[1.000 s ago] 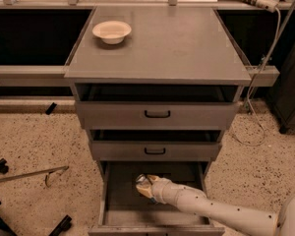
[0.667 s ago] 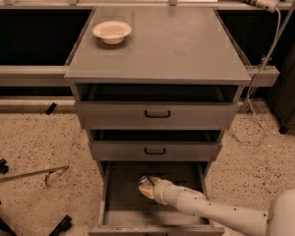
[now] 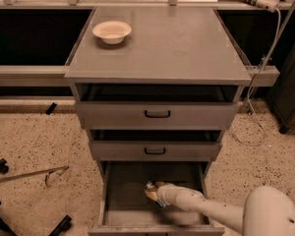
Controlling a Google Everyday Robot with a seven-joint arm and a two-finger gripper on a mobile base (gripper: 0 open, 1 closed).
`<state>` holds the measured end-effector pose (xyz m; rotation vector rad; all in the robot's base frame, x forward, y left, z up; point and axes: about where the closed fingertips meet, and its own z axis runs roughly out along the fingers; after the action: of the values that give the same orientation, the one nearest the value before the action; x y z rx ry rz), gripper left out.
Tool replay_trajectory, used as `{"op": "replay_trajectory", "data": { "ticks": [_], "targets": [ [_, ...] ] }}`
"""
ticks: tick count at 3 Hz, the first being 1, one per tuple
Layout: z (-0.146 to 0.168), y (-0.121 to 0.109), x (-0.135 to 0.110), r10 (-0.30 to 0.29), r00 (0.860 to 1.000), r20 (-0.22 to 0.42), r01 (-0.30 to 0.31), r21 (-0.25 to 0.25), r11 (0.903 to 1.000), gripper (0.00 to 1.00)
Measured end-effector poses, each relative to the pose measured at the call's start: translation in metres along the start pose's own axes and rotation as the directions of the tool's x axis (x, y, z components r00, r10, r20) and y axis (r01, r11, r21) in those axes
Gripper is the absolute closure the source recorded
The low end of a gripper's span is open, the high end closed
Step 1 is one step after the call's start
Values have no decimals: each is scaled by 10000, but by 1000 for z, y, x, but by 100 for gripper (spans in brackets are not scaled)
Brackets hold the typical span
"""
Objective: Place redbull can into bottom drawer
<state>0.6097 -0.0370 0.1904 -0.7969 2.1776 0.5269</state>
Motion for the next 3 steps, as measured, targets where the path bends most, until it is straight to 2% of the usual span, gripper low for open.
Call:
{"op": "replay_trajectory", "data": {
  "ticks": [1, 2, 3],
  "targets": [
    [17, -5, 23, 396, 9987, -310, -401, -174, 9990, 100],
    [18, -9, 25, 418, 9984, -370, -424, -162, 9990, 81],
    [18, -9, 25, 418, 9984, -370, -424, -163, 9990, 58]
  ]
}}
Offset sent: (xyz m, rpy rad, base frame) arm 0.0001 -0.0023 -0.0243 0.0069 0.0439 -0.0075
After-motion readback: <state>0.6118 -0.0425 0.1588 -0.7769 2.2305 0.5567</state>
